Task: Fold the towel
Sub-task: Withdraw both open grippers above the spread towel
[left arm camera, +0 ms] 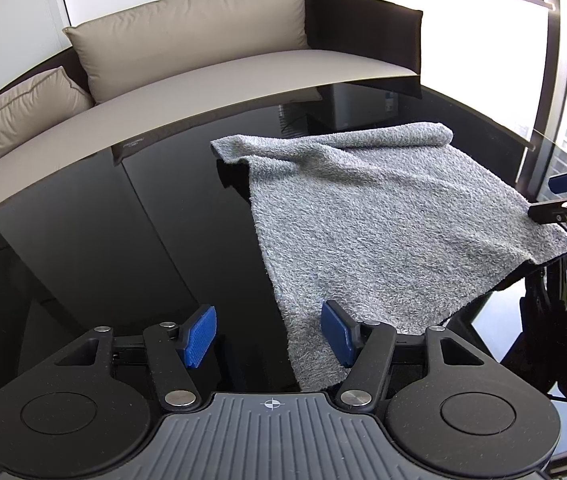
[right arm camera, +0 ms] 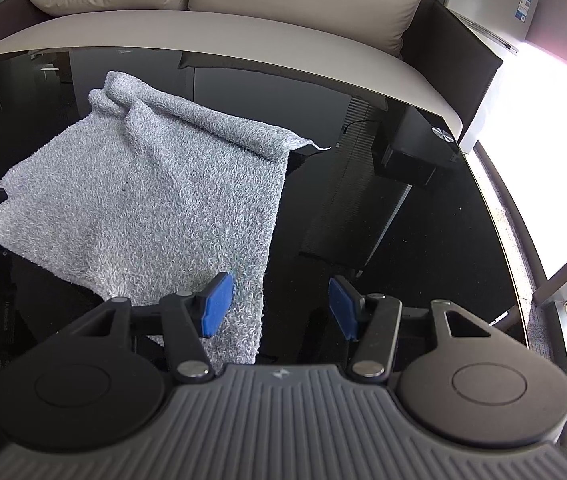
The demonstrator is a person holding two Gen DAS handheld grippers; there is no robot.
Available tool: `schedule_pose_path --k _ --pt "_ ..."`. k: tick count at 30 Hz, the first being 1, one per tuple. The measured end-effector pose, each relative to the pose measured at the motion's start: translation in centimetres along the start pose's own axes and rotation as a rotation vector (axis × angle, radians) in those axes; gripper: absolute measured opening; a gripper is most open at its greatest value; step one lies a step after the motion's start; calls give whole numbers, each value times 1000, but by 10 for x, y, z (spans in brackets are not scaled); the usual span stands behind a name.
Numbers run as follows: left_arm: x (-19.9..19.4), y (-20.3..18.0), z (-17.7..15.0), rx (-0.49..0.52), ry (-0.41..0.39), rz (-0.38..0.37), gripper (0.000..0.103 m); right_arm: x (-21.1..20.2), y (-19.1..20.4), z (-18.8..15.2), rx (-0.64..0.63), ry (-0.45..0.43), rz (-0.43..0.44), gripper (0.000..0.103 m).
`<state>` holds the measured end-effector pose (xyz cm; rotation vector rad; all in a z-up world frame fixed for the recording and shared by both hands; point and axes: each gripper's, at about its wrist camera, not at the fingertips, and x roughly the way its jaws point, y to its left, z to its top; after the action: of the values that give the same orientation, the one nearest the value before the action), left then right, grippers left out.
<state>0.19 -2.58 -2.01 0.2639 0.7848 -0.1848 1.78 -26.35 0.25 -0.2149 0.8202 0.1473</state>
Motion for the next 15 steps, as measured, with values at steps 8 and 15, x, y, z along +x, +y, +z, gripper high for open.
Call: schedule_pose_path --k 8,15 --pt "-5 11 -6 -31 3 -23 56 -6 -2 -3 12 9 22 57" --pt "-1 18 -5 -42 2 -29 56 -6 -3 5 -19 -66 -49 67"
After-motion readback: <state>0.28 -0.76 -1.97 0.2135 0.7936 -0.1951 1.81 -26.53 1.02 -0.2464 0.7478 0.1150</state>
